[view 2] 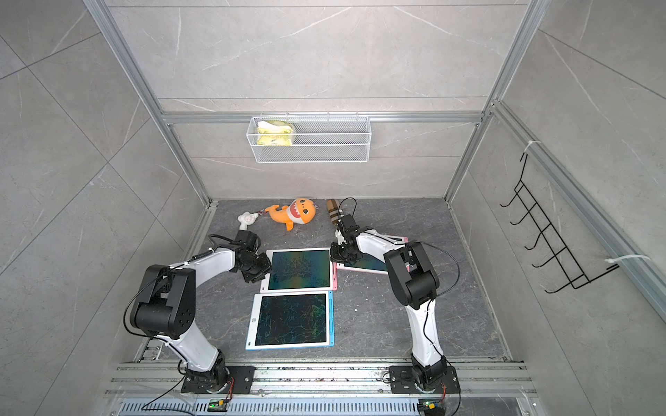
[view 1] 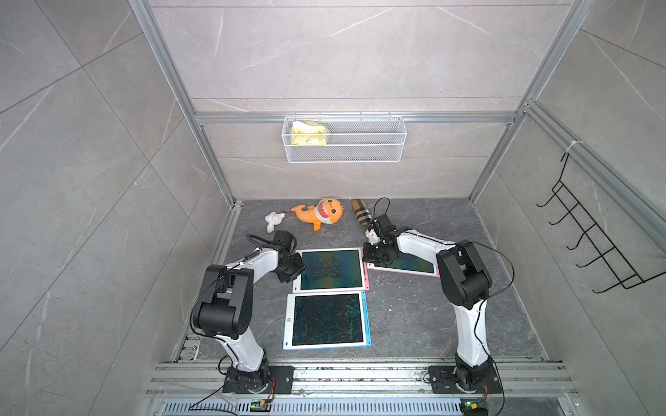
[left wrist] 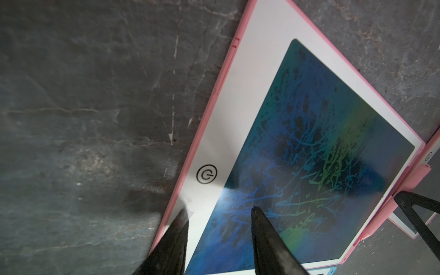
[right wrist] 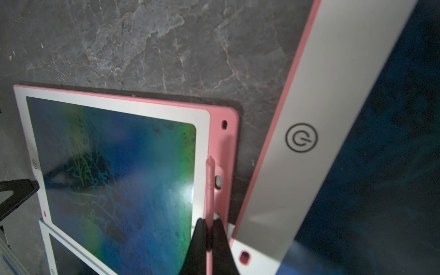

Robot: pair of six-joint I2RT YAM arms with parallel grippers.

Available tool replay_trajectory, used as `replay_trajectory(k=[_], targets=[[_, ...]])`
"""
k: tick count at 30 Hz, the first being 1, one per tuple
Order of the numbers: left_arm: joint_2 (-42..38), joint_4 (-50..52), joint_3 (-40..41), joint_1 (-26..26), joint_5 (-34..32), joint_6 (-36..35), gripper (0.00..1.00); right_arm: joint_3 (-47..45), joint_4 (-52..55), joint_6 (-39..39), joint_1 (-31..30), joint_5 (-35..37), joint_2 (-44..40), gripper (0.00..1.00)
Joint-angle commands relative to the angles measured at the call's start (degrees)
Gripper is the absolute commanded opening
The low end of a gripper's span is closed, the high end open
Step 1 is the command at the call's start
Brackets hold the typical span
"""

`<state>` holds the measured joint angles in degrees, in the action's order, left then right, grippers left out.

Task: Place the stylus back onto the writing tablet
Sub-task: Place the stylus on the writing tablet.

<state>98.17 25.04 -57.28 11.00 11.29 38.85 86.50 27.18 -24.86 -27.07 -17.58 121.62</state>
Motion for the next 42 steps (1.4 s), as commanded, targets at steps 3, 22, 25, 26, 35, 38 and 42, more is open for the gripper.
replay_trajectory(k=[3,22,25,26,35,38,42], targets=[[-1.1,0.2,0.8,0.2,-0.1,0.7,0.45,-1.5,0.2,-0.9,0.0,-0.5,1.0,0.0],[-1.0,-0.5,1.1,1.7,-0.3,1.7,0.41,-3.3,0.6,-0.8,-0.3,-0.9,0.0,0.0],[-1.3,-0.5,1.0,2.0,-0.3,1.9,0.41,-3.3,0.4,-0.8,-0.3,-0.7,0.0,0.01],[-1.4,-0.5,1.0,2.0,-0.4,1.9,0.41,-3.3,0.4,-0.9,-0.3,-0.7,0.1,0.04],[-1.7,0.2,0.7,2.3,-0.8,1.8,0.41,-2.7,1.2,-0.9,-0.2,0.1,-0.9,0.15],[-1.7,0.5,0.5,2.3,-0.8,1.7,0.41,-2.3,1.6,-0.8,-0.2,0.0,-1.5,0.18],[-1.8,0.8,0.4,2.5,-1.0,1.5,0.41,-1.9,2.3,-0.8,-0.1,-0.1,-2.2,0.19]])
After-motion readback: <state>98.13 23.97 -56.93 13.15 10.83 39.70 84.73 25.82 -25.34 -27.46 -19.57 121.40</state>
